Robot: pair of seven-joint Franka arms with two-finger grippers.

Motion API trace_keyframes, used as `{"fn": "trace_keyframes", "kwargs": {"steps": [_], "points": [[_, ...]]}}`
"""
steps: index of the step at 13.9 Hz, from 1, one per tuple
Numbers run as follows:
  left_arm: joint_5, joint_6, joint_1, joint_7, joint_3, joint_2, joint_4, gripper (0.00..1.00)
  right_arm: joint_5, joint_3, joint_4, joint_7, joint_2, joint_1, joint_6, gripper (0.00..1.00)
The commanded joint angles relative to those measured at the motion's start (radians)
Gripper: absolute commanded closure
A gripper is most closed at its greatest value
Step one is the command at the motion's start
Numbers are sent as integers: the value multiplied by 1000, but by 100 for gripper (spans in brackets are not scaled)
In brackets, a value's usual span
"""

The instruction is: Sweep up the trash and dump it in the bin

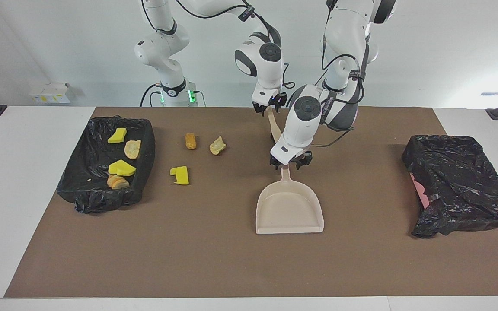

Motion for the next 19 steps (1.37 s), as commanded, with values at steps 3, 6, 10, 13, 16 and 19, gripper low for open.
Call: {"fn": "trace_keyframes", "kwargs": {"steps": [3,6,10,13,16,19], "points": [[-4,-17,-6,6,15,-24,5,100,28,0,-31,-53,-15,18,26,50],[-1,-40,12,41,34,-44,28,100,28,0,-20,-48,-8,20,27,65],[33,-196,115,177,36,-63,117,100,16,0,-15,-27,-25,25,24,100],[32,-239,200,300,38,-127,129,100,14,-3,-23,-22,-106,-3,-5,100],[33,-310,279,492,38,-184,128,100,-1,-6,-48,-17,-207,-53,-159,100],[33,-360,351,699,41,-199,126,100,-82,-6,-75,-19,-324,-148,-363,100]]}}
